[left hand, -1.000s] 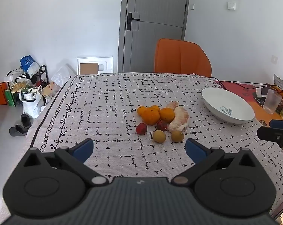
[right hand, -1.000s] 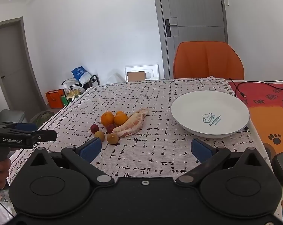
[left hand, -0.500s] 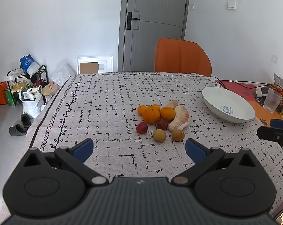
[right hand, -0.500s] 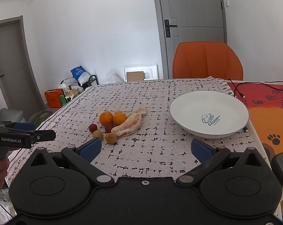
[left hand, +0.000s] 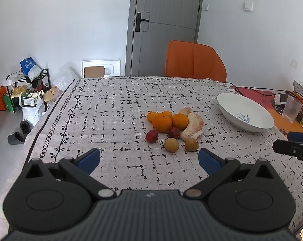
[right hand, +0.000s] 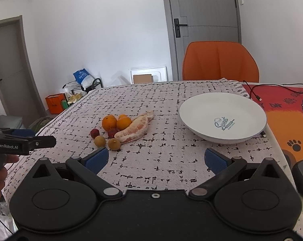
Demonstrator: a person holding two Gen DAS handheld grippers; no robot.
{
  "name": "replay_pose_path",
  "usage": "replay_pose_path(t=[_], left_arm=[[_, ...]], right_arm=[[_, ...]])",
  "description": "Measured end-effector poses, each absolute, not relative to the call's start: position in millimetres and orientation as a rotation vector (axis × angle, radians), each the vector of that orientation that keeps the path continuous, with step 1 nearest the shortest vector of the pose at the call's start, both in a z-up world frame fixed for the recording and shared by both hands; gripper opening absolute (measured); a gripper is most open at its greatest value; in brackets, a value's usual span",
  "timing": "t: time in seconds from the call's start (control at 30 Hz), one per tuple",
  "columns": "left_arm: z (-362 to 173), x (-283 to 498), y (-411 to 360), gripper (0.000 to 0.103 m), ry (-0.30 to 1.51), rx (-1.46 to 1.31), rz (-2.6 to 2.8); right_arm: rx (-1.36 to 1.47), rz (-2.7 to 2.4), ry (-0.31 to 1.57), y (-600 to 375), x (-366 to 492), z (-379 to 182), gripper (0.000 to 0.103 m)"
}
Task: Organize fruits
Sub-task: 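Move both grippers toward the fruit pile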
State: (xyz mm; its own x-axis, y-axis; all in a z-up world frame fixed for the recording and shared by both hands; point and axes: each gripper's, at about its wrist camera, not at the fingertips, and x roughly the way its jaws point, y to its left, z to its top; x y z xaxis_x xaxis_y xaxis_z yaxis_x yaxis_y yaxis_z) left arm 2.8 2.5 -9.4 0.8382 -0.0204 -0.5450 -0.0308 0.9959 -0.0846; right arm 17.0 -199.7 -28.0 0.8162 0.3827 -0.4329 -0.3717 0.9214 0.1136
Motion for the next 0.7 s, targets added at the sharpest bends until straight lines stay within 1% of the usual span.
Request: replay_pose_path(t=[0.53,0.63,0.7], left_arm=[[-28.3,31.6,3.1,0.100,0.562,-0.152,0.008],[-30.6,37.9,3.8,0.093,0.562,-0.173,0.000],[-32.7,42.0,3.0,0.083,0.562,-0.179,-0.006]], right_arm=[[0.098,0.445,0.534,-193.0,53.2,-52.7,0.103],[0.104,0.450,0.541,-189.5,62.7,-55.5,0.103],[0.107,0.453,0.539,-187.2,68.0,-57.2,0.103]])
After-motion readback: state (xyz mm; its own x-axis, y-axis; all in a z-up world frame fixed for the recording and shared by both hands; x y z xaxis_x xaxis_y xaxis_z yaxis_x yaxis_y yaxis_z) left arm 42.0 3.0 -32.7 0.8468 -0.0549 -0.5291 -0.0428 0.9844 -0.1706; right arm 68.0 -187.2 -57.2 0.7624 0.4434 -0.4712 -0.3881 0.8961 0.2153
